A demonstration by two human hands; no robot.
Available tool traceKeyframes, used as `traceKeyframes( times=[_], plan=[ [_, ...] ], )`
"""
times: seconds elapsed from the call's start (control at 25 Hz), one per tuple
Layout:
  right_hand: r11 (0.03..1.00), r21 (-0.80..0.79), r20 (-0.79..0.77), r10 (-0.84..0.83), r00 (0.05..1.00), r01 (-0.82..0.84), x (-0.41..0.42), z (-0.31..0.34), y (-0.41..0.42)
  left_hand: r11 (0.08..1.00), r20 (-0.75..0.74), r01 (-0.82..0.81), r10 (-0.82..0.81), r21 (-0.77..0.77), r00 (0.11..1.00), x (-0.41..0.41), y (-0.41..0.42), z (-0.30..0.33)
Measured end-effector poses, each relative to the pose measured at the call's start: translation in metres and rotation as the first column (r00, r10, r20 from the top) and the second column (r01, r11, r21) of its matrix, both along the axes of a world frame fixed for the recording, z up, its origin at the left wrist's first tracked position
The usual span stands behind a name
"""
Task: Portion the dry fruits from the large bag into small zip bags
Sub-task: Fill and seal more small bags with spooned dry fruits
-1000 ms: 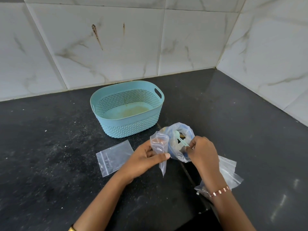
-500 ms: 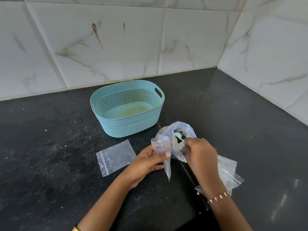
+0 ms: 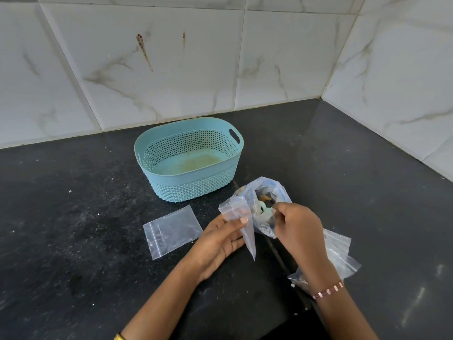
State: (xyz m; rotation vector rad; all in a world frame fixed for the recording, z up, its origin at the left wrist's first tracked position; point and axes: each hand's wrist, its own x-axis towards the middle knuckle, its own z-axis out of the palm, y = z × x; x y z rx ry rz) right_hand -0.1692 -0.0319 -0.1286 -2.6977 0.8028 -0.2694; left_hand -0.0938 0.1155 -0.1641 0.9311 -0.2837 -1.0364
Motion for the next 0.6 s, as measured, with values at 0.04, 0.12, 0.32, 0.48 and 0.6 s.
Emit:
traceKeyframes(
  times=[0.04,0.12,0.32,0.48,0.6],
  plan=[
    [0.999,0.054,-0.004,-0.004,1.0,0.004,-0.001,0.001,0.0,1.0,-0.016,-0.027,0.026,-0.011,1.0,-0.001,-0.001,-0.002],
    [0.986,0.167,0.044,-0.029,0.999,0.021,-0.003,0.003,0.002,0.997,-0.041,-0.067,0.066,-0.036,0.997,-0.001,-0.001,-0.004],
    [0.863,0.491,0.119,-0.201,0.972,0.118,-0.001,0.006,-0.001,0.991,0.001,-0.103,0.104,-0.083,0.995,0.003,-0.002,0.001],
    [0.602,0.761,0.075,-0.45,0.89,0.24,0.003,0.007,-0.006,0.994,0.142,-0.111,0.112,-0.017,0.984,0.007,-0.006,0.009],
    [0.469,0.835,-0.004,-0.519,0.855,0.288,0.002,0.007,-0.013,0.992,0.226,-0.125,0.117,0.022,0.967,0.006,-0.003,0.009]
  ],
)
